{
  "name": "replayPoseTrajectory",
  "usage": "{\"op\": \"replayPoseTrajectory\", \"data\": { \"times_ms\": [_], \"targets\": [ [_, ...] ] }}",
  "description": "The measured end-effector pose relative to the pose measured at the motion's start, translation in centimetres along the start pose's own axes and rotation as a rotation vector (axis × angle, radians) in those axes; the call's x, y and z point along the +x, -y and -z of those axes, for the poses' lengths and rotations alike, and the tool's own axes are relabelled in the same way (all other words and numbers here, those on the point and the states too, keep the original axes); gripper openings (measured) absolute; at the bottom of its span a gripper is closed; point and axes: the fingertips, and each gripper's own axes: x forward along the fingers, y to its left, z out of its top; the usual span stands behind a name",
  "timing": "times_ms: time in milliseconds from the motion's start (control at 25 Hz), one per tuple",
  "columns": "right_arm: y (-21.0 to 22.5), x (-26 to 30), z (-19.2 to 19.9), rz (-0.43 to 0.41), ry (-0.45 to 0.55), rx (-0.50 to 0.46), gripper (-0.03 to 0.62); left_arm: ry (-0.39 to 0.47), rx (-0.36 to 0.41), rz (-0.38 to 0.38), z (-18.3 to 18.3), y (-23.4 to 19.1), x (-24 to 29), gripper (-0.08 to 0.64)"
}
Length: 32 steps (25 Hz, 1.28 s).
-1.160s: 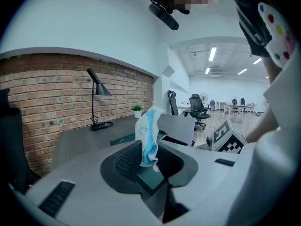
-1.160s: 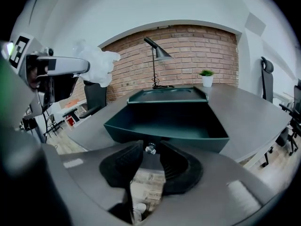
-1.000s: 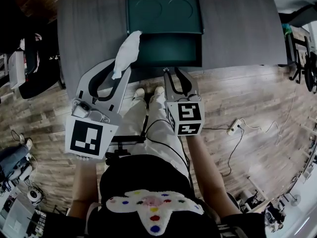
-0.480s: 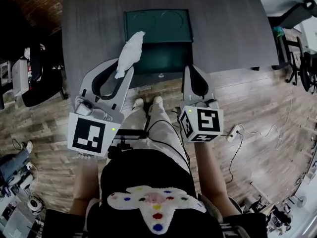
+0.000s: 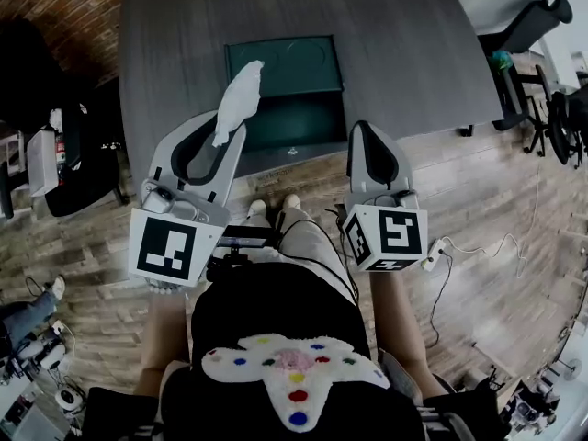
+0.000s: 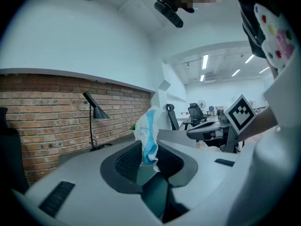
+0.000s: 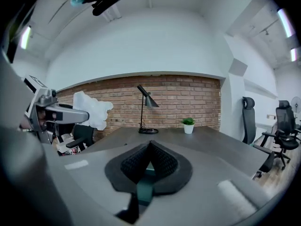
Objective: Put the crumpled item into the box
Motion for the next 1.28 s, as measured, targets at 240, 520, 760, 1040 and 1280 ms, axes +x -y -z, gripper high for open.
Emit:
{"op": "replayPoseTrajectory", "data": {
  "times_ms": [240, 520, 760, 1040, 1280],
  "targets": [
    [0.5, -1.0, -2.0, 0.010, 0.034, -0.013, 0.009, 0.020, 0.015, -0.001, -1.2, 0.0, -0.3, 0.084],
    [0.4, -0.7, -2.4, 0.013, 0.037, -0.019, 0.009, 0.018, 0.031, 0.001, -1.2, -0.7, 0.0, 0.084],
    [0.2, -0.1, -2.0, 0.018, 0.021, -0.028, 0.009, -0.003, 0.022, 0.003, -0.3, -1.3, 0.5, 0.084],
    [0.6, 0.3, -1.7, 0.033, 0.007, -0.020, 0.009, -0.034, 0.018, 0.029, 0.7, -1.7, 1.8, 0.084],
    [1.3, 0.2, -1.3, 0.055, -0.006, -0.006, 0.009, -0.059, 0.008, 0.071, 1.6, -1.2, 3.1, 0.084]
  ]
}}
